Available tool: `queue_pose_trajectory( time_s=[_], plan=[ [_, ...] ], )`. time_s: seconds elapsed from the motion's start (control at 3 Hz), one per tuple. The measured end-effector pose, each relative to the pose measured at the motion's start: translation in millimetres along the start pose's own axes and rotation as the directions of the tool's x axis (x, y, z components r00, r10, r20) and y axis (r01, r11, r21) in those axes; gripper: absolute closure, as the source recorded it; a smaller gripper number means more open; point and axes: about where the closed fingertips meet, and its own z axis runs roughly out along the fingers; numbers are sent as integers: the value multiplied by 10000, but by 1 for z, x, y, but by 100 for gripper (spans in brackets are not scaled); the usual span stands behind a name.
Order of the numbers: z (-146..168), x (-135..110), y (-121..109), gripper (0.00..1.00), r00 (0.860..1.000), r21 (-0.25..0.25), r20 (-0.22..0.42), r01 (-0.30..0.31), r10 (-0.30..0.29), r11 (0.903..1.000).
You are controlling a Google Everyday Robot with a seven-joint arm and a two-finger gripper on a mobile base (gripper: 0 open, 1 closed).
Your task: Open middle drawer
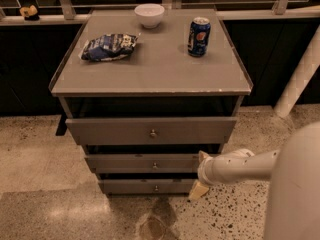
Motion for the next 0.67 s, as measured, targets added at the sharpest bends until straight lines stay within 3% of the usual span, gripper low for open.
queue_pose_trajectory(
  time_s=[0.33,0.67],
  plan=[
    [14,1,-21,0,9997,799,-14,256,-256,9965],
    [36,1,-33,0,9995,1072,-120,292,-280,9938]
  ],
)
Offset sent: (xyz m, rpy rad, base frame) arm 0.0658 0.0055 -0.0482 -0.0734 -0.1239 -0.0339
